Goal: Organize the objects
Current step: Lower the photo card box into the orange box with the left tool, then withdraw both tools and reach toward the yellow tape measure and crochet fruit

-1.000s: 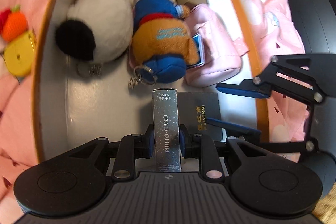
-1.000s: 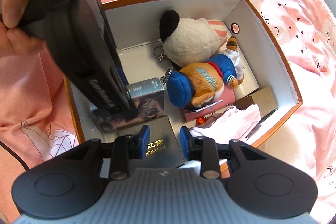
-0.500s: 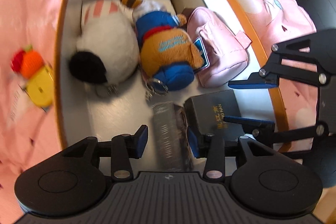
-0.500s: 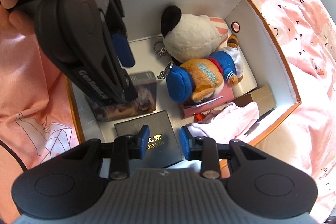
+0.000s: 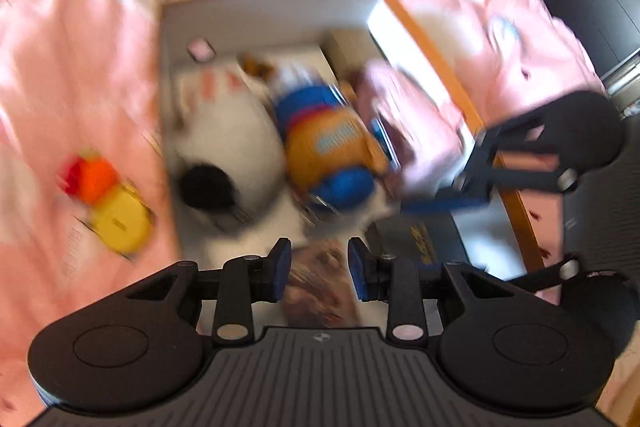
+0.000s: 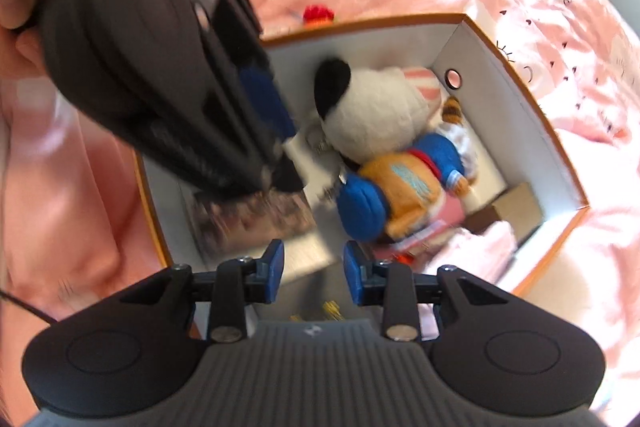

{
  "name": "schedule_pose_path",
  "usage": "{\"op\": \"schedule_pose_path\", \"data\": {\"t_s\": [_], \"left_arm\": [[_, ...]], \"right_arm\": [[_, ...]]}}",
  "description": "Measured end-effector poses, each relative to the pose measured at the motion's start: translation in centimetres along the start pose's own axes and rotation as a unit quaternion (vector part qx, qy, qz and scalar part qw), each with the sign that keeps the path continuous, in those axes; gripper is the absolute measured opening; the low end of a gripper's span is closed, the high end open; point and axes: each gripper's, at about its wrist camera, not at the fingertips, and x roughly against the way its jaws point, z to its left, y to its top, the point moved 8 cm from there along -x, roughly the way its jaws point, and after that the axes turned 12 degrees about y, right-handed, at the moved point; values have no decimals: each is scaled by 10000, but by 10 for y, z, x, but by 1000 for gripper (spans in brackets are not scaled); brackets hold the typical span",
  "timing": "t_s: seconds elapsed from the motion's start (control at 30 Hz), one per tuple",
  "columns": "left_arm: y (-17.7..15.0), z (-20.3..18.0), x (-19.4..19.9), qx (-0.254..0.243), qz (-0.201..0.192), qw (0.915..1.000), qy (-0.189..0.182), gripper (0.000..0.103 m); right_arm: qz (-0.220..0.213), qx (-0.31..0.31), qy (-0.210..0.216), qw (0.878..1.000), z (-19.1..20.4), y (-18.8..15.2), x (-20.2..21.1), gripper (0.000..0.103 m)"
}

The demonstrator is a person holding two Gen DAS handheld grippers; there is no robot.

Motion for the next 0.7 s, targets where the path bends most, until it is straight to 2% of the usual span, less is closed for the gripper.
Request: {"op": "schedule_pose_path", "data": {"t_s": [0.13, 0.23, 0.43, 0.6, 0.7], "left_arm": [[2, 20, 17, -113, -239, 9996, -24, 37], [4, 29, 23, -134, -469, 9987, 143, 36], [-8, 59, 46, -157, -785, 9966, 170, 41], [-18, 85, 37, -9, -680, 9965, 481, 41], [-26, 99, 27, 154, -513, 9974, 490, 41]], "right_arm": [[-29, 83, 183, 9998, 9, 13, -16, 33], [-21, 100, 358, 9993, 11, 26, -29, 33], [352, 293, 628, 9970, 17, 47, -59, 34], [714, 610, 602, 9938, 20, 57, -83, 42], [859, 885, 555, 9908, 23, 61, -92, 48]]}}
